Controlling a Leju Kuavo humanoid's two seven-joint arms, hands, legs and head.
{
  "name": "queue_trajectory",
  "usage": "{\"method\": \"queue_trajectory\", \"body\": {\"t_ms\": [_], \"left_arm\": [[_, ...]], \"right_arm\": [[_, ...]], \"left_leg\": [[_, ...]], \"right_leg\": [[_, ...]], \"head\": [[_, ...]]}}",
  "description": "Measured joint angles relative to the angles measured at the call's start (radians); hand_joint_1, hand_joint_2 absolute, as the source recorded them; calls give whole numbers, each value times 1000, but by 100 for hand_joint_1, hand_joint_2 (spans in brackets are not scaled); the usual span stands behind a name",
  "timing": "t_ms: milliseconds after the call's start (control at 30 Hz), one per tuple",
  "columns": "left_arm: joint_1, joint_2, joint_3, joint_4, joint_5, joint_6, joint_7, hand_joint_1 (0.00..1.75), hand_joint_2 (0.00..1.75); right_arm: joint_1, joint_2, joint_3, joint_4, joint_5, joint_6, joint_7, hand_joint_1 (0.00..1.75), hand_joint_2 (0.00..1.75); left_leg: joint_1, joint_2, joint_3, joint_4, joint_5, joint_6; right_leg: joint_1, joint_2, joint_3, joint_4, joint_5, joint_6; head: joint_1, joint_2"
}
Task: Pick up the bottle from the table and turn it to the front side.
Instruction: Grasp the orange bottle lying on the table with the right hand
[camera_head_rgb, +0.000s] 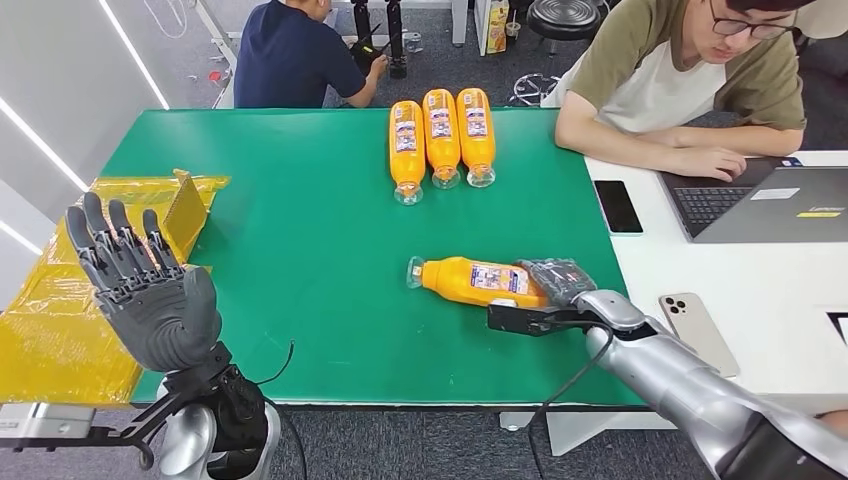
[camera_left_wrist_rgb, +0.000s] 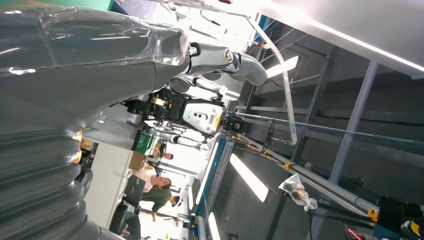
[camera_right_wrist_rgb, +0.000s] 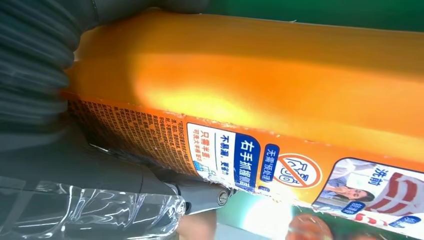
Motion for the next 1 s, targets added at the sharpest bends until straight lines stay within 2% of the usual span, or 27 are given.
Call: {"method": "queue_trajectory", "body": {"t_ms": [233,300,367,467,533,667,733,767,900,1000], "left_arm": [[-4,-2,0,39,5,-20,8,0,175],[-8,-5,-2,65,10,-36,31,0,175],[-15,-7,-8,97,11,-60,63,0,175],[-25,-7,-21,136,11,-86,89,0,175],[-30,-7,-25,154,12,-100,101,0,175],[-43,-8,-42,198,23,-176,134,0,175],[-50,-8,-52,220,29,-209,140,0,175],[-53,-8,-55,229,31,-219,141,0,175],[-61,-8,-70,254,34,-260,149,0,175],[-65,-7,-80,268,25,-300,153,0,175]], "right_arm": [[121,104,-173,-96,83,-388,-65,175,175],[157,148,-248,-130,125,-496,-131,175,175],[196,204,-357,-168,202,-552,-233,175,175],[246,281,-513,-216,261,-560,-331,175,175],[269,319,-583,-241,265,-560,-371,175,175],[322,395,-729,-297,271,-560,-538,175,175],[347,432,-780,-315,266,-560,-584,175,175],[357,447,-798,-321,264,-560,-594,174,175],[387,485,-829,-335,261,-560,-582,153,175],[397,489,-785,-334,227,-558,-470,163,175]], "left_leg": [[0,0,-1,0,0,0],[0,0,-2,-1,0,-1],[0,0,-2,-1,0,-1],[0,1,-2,-1,0,-1],[0,-1,-3,-1,0,-1],[0,0,-3,-1,0,-1],[0,1,-3,-1,0,-1],[0,2,-3,-1,0,0],[0,1,-3,-1,0,-1],[0,2,-3,-1,0,-1]], "right_leg": [[0,2,-2,1,0,0],[0,1,-3,1,-1,-1],[1,1,-3,1,-1,-1],[0,2,-4,1,-1,-1],[0,0,-4,1,-1,-1],[0,1,-4,1,-1,0],[0,2,-4,0,-1,-1],[0,3,-5,0,-1,-1],[0,2,-5,0,-1,-1],[0,3,-5,0,-1,-1]], "head": [[0,0],[0,0],[0,0],[0,0],[0,0],[0,0],[0,0],[0,0],[0,0],[0,0]]}}
